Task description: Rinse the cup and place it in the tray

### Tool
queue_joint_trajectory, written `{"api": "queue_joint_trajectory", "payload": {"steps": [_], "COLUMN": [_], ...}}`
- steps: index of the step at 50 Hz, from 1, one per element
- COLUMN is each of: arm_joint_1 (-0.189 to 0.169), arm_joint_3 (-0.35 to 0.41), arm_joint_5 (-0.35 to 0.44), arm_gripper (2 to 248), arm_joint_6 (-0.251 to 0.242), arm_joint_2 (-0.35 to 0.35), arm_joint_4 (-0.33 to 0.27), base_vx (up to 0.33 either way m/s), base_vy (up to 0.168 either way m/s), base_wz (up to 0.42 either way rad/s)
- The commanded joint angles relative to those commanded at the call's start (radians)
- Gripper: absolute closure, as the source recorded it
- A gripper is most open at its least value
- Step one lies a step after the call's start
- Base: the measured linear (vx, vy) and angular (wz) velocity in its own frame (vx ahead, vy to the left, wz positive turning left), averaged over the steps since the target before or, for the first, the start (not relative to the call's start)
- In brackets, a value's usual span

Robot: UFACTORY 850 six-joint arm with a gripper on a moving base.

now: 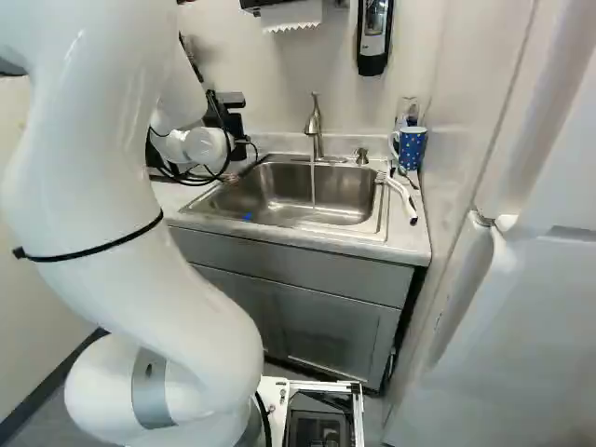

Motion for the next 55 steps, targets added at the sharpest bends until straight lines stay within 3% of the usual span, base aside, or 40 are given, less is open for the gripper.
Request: {"api": "queue_joint_trajectory", "payload": {"steps": [24, 55], "arm_joint_1": [0.024, 0.024], "arm_joint_3": [-0.109, -0.110], "arm_joint_5": [0.053, 0.053], "arm_gripper": [133, 133], "arm_joint_6": [0.000, 0.000], "arm_joint_2": [-0.143, -0.171], "arm_joint_4": [-0.016, -0.016], "base_vx": [0.000, 0.000], "base_vy": [0.000, 0.000], "base_wz": [0.000, 0.000]}}
